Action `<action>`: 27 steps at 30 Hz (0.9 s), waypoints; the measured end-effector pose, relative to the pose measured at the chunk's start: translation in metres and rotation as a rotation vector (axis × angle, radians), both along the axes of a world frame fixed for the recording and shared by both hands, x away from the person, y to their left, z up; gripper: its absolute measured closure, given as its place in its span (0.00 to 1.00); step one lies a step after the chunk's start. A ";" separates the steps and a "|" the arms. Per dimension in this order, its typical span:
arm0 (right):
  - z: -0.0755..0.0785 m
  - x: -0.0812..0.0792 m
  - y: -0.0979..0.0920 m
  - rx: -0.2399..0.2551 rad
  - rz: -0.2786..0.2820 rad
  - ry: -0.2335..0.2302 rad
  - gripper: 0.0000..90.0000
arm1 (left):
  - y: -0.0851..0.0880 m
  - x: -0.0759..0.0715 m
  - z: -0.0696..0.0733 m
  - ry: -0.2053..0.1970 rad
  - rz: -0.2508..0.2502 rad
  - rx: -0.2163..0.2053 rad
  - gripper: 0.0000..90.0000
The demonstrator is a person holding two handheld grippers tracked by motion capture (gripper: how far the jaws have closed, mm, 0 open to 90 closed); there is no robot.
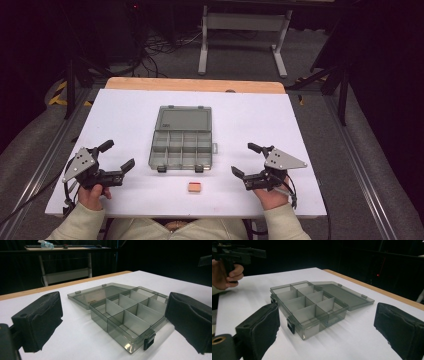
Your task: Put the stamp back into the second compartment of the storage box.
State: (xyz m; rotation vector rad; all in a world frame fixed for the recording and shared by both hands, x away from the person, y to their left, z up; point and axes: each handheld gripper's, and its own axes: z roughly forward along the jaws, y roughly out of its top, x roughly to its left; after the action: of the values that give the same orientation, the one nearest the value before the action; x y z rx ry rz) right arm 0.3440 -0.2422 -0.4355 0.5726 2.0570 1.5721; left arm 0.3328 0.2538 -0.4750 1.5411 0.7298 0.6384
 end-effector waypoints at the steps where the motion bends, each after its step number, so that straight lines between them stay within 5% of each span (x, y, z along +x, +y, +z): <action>1: 0.003 0.000 0.001 0.001 0.006 0.000 0.07 | 0.000 0.000 0.000 0.000 0.000 0.001 0.03; 9: 0.019 0.006 0.028 -0.012 0.088 -0.013 0.07 | -0.001 0.001 0.000 0.000 -0.002 0.007 0.03; 27: 0.023 0.022 0.081 -0.064 0.216 0.014 0.06 | -0.001 0.002 -0.001 0.006 -0.008 0.003 0.03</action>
State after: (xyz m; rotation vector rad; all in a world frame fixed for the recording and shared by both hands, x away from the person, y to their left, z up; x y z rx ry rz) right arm 0.3665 -0.1607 -0.4127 0.3484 2.2327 1.6170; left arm 0.3345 0.2527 -0.4761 1.5481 0.7274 0.6297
